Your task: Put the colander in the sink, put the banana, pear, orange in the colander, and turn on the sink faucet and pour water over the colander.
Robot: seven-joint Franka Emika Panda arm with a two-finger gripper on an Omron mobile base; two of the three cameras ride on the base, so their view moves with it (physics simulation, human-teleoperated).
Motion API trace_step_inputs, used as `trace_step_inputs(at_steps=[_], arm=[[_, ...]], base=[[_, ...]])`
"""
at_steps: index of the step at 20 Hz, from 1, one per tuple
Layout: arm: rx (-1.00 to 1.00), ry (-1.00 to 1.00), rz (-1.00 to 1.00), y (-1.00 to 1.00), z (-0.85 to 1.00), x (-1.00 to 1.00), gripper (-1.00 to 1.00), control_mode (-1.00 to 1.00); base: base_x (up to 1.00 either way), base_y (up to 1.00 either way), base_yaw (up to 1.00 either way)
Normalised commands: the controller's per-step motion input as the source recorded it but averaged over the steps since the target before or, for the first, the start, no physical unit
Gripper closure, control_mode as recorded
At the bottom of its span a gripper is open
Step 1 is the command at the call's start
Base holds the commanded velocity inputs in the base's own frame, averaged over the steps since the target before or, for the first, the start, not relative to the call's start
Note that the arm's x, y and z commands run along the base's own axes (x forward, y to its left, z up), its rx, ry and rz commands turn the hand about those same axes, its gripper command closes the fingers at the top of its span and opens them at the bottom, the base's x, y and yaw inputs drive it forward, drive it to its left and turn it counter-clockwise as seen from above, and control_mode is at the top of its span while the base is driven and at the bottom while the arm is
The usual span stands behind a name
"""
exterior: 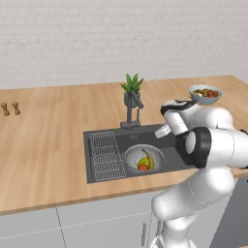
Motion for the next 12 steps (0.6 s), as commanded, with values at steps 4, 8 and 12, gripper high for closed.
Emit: trace_step_inputs(at_steps=[4,8,12], arm=[[0.0,-0.5,0.45,0.0,0.18,0.11,-1.0,-1.0],[0.02,-0.22,0.24,0.0,0.41,0.27,-1.0,-1.0],[0.02,-0.01,0.12,-0.04,0.63,0.07,-1.0,-1.0]], base=[[0.0,0.0,0.0],[0.0,0.0,0.0],[0.0,0.0,0.0]])
